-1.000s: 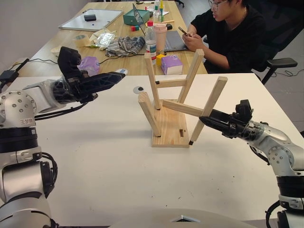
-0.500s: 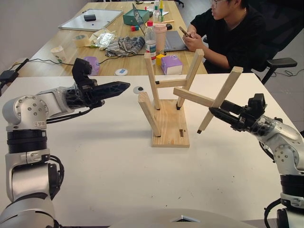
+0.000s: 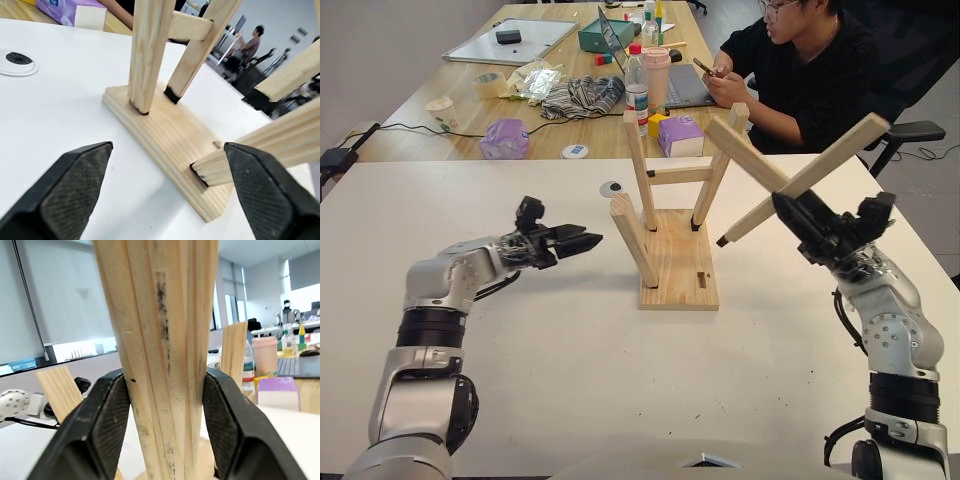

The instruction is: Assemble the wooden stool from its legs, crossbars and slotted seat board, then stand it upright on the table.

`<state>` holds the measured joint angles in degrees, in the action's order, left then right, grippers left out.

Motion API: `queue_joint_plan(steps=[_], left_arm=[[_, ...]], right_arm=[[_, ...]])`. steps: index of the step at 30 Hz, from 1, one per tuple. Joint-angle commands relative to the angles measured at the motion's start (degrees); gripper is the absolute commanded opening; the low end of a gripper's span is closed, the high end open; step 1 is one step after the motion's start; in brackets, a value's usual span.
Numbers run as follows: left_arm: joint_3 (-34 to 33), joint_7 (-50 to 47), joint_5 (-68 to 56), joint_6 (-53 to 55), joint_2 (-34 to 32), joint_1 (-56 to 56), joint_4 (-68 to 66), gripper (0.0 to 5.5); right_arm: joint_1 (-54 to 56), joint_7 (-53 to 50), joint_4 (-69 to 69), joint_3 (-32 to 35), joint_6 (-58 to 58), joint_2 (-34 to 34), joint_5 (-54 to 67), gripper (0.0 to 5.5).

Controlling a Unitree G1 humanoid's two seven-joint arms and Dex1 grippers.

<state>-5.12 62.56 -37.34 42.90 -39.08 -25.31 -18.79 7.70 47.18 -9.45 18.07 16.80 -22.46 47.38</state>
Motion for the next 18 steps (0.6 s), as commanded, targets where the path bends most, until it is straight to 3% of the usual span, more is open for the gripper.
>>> queue_joint_plan(steps=[1, 3, 7, 18], left_arm=[[0.0, 9.8, 0.4, -0.4, -9.2, 8.9, 8.9, 4.1], [1.3, 10.3, 0.4, -1.6, -9.2, 13.4, 17.7, 4.1], [1.0, 1.1, -0.6, -1.4, -1.7, 14.5, 26.4, 4.1], [3.9, -12.7, -0.7, -1.5, 12.1, 9.7, 28.8, 4.1]], right_arm=[[-1.1, -2.7, -4.3, 3.4, 1.1, -0.3, 3.4, 2.07], [-0.7, -3.9, -5.4, 4.7, 1.7, -1.4, 4.6, 2.07], [1.6, -5.0, -5.6, 4.9, 2.6, -2.4, 5.4, 2.07], [4.2, -4.6, -4.9, 3.5, 4.8, -2.6, 5.1, 2.07]])
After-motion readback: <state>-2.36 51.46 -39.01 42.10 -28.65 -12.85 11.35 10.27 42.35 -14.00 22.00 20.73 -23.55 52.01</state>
